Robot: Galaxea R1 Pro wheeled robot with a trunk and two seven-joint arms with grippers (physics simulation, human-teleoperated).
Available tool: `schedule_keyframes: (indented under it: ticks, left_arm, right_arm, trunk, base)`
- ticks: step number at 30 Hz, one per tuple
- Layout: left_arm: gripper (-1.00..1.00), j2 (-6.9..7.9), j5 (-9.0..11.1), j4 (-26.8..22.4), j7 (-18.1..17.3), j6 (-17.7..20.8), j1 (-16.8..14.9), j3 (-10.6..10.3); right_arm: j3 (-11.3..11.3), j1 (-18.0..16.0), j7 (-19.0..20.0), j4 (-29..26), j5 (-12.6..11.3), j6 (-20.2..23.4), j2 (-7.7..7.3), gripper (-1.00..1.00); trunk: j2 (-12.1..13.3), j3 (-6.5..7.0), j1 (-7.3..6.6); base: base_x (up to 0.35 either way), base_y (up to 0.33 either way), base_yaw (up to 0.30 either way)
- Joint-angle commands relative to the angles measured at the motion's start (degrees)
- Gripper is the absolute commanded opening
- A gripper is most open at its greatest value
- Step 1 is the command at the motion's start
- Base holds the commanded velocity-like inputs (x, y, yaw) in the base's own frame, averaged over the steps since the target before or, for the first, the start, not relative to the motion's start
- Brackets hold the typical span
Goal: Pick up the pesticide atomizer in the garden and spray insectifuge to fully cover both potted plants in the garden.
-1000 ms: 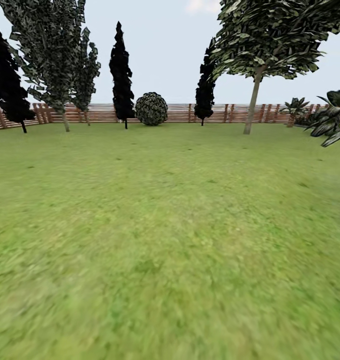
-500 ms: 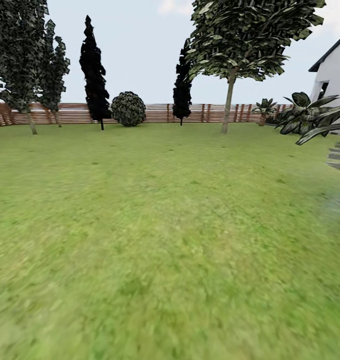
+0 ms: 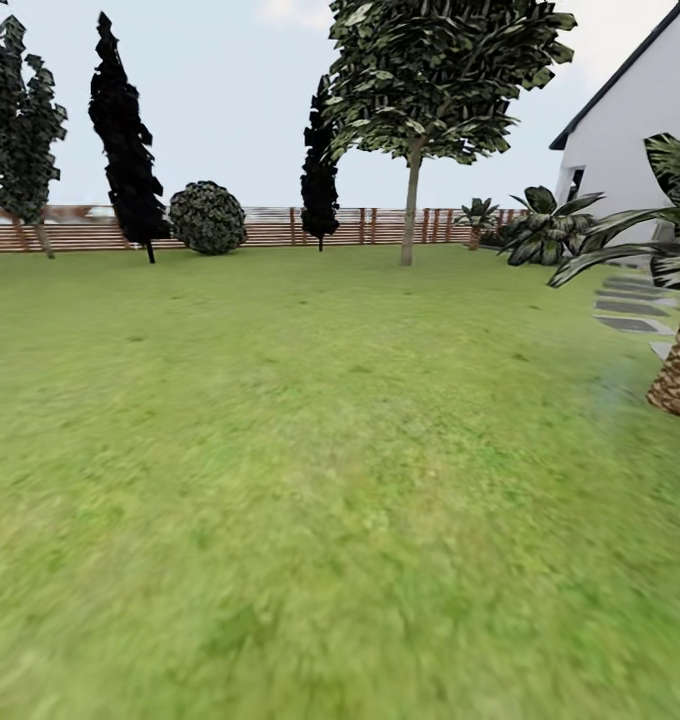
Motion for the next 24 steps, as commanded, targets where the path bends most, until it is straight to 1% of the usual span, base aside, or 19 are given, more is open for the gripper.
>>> schedule_keyframes:
  ticks: [1, 8, 10, 24]
  left_arm:
    - [1.0, 0.0, 0.1, 0.0, -0.1, -0.2, 0.0, 0.1]
    - [1.0, 0.0, 0.1, 0.1, -0.1, -0.1, 0.0, 0.1]
    - [1.0, 0.0, 0.1, 0.1, -0.1, -0.1, 0.0, 0.1]
    - [1.0, 0.0, 0.1, 0.1, -0.1, -0.1, 0.0, 0.1]
  right_arm:
    - [0.0, 0.0, 0.0, 0.0, 0.0, -0.2, 0.0, 1.0]
    - [0.0, 0.0, 0.0, 0.1, 0.0, -0.2, 0.0, 1.0]
    - [0.0, -0.1, 0.0, 0.1, 0.0, -0.2, 0.0, 1.0]
    - [0.1, -0.1, 0.0, 0.1, 0.0, -0.2, 0.0, 1.0]
  trunk:
    - [0.0, -0.05, 0.02]
    - [0.0, -0.05, 0.02]
    - [0.0, -0.05, 0.02]
    - [0.0, -0.05, 0.02]
  base:
    - [0.339, 0.154, -0.265]
    - [0.339, 0.151, -0.265]
    - [0.339, 0.151, -0.125]
    - [0.339, 0.139, -0.017]
